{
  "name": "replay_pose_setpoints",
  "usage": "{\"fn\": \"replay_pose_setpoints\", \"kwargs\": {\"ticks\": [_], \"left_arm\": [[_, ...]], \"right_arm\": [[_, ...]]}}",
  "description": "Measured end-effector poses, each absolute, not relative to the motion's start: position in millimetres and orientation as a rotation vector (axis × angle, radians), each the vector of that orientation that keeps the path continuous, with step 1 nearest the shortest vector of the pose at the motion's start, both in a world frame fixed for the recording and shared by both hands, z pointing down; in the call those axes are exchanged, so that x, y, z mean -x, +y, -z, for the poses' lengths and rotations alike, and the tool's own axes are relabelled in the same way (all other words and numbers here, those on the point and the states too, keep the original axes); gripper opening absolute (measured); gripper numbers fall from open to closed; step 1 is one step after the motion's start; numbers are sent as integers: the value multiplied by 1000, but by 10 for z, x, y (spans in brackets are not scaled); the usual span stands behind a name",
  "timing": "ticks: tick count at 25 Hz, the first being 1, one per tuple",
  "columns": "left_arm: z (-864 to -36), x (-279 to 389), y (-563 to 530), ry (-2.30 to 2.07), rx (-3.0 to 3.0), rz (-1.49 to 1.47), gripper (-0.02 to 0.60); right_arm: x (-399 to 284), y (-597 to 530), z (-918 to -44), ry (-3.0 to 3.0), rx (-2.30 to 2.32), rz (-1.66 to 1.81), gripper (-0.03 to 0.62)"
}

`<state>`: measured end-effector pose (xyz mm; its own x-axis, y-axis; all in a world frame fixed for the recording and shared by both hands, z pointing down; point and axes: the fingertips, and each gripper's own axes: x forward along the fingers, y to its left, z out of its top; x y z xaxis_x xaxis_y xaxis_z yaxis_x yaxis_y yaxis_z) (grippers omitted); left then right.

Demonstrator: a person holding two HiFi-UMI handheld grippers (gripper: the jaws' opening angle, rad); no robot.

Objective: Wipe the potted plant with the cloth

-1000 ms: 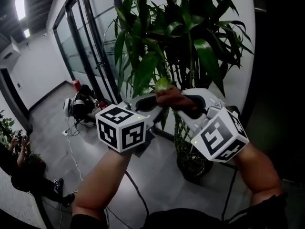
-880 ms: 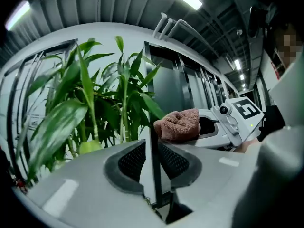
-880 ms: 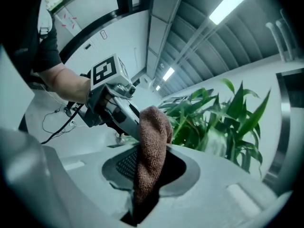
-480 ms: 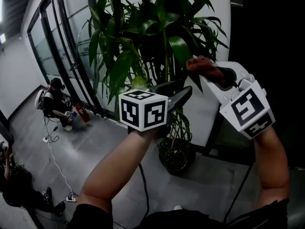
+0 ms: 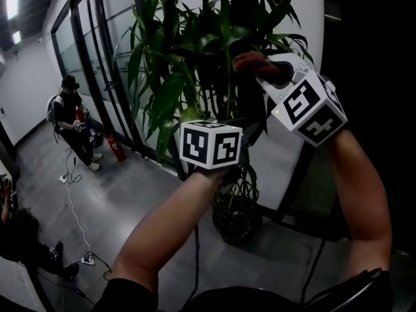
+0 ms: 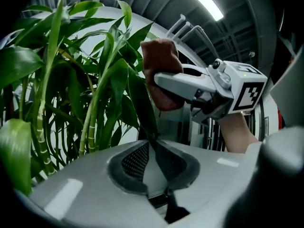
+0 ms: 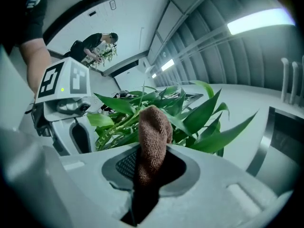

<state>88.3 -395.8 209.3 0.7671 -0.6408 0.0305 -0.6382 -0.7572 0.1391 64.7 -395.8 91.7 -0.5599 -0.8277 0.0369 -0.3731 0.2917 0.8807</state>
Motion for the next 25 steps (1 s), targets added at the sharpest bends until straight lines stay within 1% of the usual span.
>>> {"fn": "replay_pose_setpoints", "kwargs": {"ticks": [1, 2, 5, 9, 20, 25], "left_arm": [[-2091, -904, -3961, -1023, -2808, 37, 33], [-2095, -933, -3955, -1009, -2794, 45, 20], [-2108, -994, -3930, -1000, -2764, 57, 18], [-2045, -960, -3904, -1107, -2780, 38, 17], [-2115, -851, -3801, -1225, -2769, -36, 17], [-2160, -797, -3780, -1248, -2763, -52, 17]], "right_arm": [[-607, -3963, -847, -2074, -1051, 1236, 69], [-567, -3971, -791, -2072, -1028, 1258, 69], [-473, -4060, -698, -2027, -970, 1314, 69], [-417, -4190, -741, -2004, -909, 1339, 69], [-373, -3956, -1354, -2087, -754, 1312, 69], [-433, -3855, -1612, -2162, -684, 1203, 69]]}}
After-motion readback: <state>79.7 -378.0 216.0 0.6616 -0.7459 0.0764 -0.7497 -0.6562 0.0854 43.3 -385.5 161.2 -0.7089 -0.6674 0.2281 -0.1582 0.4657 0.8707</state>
